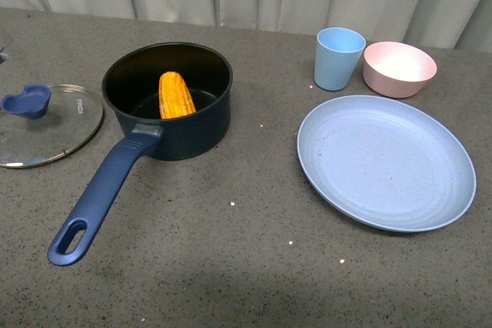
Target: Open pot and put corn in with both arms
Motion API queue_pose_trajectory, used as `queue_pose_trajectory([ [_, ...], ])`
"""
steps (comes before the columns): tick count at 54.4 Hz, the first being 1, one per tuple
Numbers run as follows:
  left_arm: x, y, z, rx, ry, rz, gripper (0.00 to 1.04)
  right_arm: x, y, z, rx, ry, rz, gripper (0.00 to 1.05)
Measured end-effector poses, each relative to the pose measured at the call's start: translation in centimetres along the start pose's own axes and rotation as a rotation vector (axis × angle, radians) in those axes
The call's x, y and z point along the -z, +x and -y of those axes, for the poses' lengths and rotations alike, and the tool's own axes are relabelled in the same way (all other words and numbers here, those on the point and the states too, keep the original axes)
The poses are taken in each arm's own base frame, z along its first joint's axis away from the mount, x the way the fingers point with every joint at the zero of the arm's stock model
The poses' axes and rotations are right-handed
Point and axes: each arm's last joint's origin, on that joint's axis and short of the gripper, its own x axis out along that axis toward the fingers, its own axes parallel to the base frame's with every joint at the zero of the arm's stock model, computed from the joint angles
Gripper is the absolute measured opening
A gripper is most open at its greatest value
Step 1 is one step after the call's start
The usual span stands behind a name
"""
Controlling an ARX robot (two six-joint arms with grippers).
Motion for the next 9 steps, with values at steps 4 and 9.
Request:
queue_pose_trajectory([
  [4,0.0,0.0,0.0,0.0,0.0,0.0,0.98,0.0,0.0,0.0,0.0,0.0,0.0,0.96],
  [9,0.0,0.0,0.0,0.0,0.0,0.0,0.98,0.0,0.0,0.0,0.0,0.0,0.0,0.96],
])
